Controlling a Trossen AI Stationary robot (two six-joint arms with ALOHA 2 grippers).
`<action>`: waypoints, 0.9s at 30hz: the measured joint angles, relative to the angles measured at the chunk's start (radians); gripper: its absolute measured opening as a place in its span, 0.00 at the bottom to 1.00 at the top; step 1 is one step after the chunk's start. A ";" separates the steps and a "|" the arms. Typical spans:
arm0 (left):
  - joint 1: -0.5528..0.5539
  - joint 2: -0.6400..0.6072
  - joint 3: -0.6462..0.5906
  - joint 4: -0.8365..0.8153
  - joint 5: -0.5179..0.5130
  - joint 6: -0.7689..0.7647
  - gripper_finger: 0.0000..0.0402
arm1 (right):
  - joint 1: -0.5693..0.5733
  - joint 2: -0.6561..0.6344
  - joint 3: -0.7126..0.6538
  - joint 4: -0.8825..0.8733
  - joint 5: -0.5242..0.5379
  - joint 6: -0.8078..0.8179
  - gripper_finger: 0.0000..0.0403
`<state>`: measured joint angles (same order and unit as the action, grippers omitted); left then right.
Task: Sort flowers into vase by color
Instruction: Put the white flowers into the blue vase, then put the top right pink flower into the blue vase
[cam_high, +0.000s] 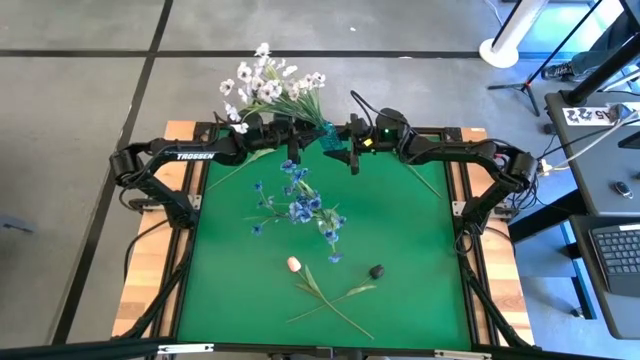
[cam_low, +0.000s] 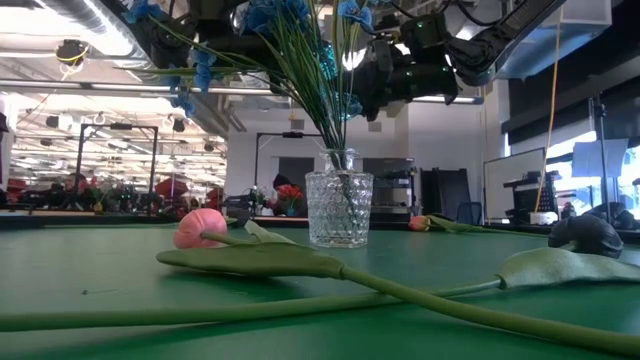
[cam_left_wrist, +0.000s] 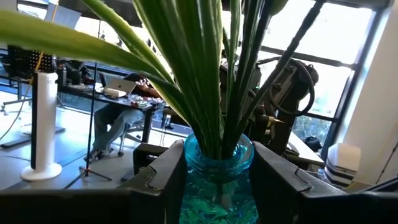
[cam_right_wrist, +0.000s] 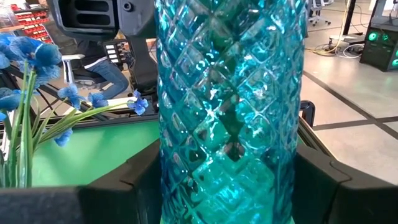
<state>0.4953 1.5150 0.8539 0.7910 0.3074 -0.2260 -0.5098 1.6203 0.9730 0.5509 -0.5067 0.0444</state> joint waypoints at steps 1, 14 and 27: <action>0.000 0.000 0.000 0.000 0.000 0.000 0.35 | 0.000 0.000 0.000 -0.001 0.000 0.000 0.61; -0.003 0.009 -0.006 -0.095 0.001 0.032 0.35 | 0.001 -0.002 0.007 -0.048 0.037 0.023 0.89; 0.007 0.003 -0.004 -0.226 -0.118 0.130 0.35 | -0.002 -0.012 0.005 -0.205 0.062 -0.016 0.77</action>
<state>0.5021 1.5177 0.8501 0.5649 0.1896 -0.0961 -0.5117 1.6085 0.9779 0.3455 -0.4449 0.0285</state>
